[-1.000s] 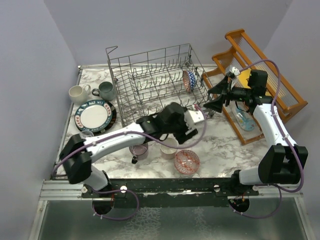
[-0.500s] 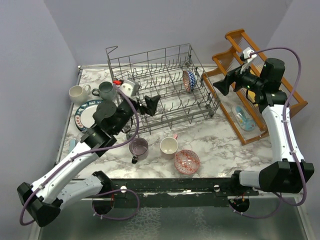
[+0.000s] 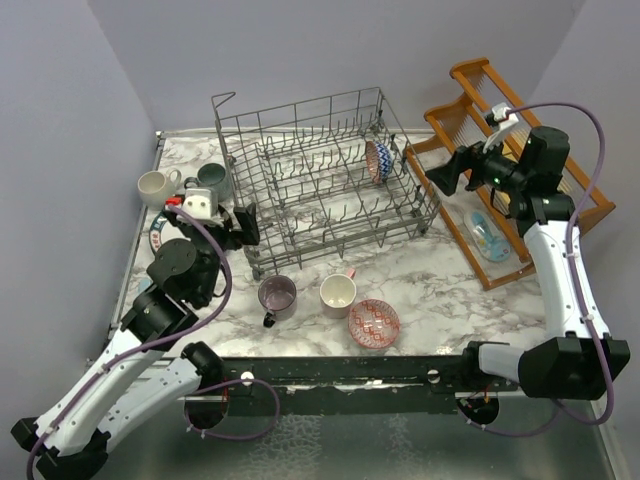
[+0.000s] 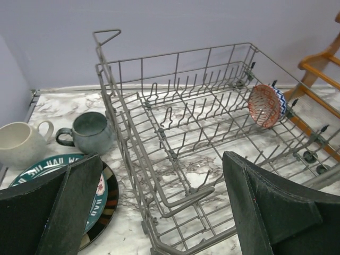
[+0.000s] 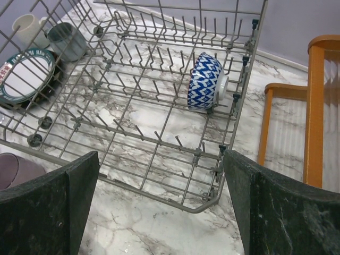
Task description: Load the mixed dishes into the dish rack
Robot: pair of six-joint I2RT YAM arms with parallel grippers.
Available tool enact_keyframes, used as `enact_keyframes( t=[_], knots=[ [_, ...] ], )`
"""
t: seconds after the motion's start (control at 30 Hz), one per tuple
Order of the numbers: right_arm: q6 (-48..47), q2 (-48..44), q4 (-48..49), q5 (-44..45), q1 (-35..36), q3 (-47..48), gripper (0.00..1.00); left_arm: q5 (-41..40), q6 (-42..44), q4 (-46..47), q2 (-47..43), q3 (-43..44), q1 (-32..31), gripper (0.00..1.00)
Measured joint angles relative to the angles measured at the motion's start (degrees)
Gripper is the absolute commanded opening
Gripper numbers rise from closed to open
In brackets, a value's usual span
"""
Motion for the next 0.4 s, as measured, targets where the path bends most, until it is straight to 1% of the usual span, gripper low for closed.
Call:
enact_keyframes(
  t=[0.2,0.4],
  knots=[
    [0.2,-1.8,0.1,1.4,0.0,-1.2,1.0,-3.6,-1.0,-2.5,-1.8,-1.2,0.0,0.99],
    [0.2,-2.1,0.2,1.4,0.0,-1.8,1.0,-4.8,-1.4,-4.0,-1.9,-1.6,0.0,0.99]
  ],
)
